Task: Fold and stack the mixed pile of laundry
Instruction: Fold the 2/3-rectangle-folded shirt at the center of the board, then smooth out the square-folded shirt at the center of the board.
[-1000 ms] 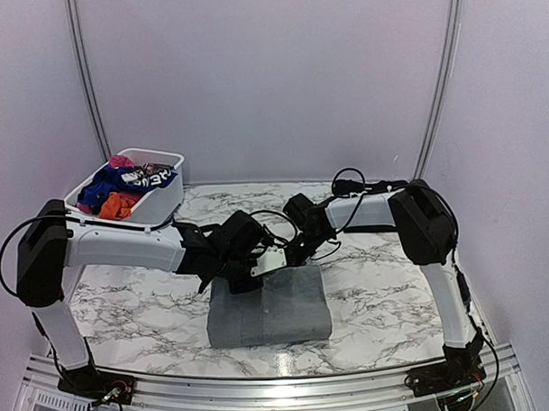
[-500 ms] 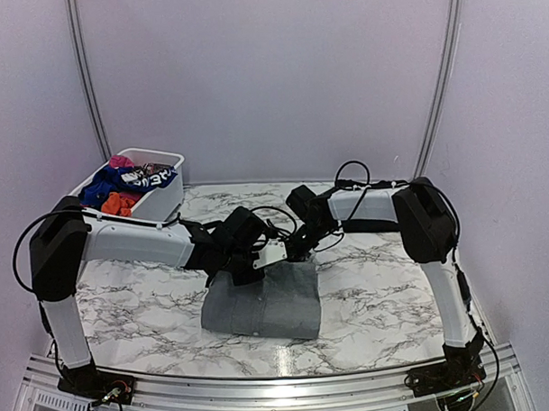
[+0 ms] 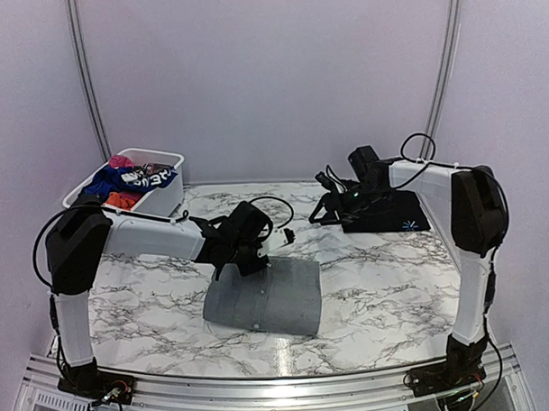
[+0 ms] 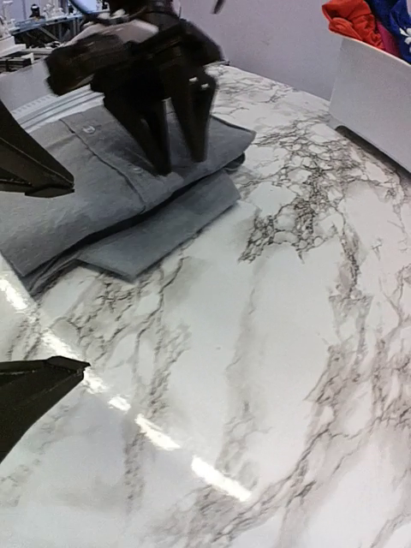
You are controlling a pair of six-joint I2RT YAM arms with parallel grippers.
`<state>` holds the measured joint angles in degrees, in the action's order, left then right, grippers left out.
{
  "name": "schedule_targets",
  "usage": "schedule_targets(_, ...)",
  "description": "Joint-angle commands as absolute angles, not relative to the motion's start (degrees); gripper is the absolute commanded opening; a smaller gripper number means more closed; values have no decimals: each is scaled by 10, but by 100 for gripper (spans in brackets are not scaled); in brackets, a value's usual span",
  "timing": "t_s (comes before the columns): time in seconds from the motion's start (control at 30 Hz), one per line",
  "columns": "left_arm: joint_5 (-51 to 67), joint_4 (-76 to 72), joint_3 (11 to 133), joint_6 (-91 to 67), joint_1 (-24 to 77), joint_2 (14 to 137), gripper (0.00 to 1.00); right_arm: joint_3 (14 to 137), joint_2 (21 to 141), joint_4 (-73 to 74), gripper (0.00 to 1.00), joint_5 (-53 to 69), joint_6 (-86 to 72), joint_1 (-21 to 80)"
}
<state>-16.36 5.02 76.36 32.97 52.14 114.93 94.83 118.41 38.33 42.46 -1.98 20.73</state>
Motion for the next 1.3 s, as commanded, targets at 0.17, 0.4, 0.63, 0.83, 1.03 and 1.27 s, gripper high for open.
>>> schedule_targets(0.17,31,160,765,44,434,1013,58,744,1074,270,63,476,-64,201)
schedule_targets(0.4,88,165,668,-132,385,974,60,635,1029,189,59,509,-121,203)
schedule_targets(0.63,97,155,647,-196,351,1009,59,634,1060,183,57,488,-121,240)
schedule_targets(0.83,132,134,633,-216,341,1027,58,653,1088,194,50,473,-110,254)
schedule_targets(1.03,176,95,622,-236,330,1040,43,680,1102,206,29,467,-108,257)
schedule_targets(1.27,198,60,631,-253,314,1049,17,701,1100,218,2,456,-112,248)
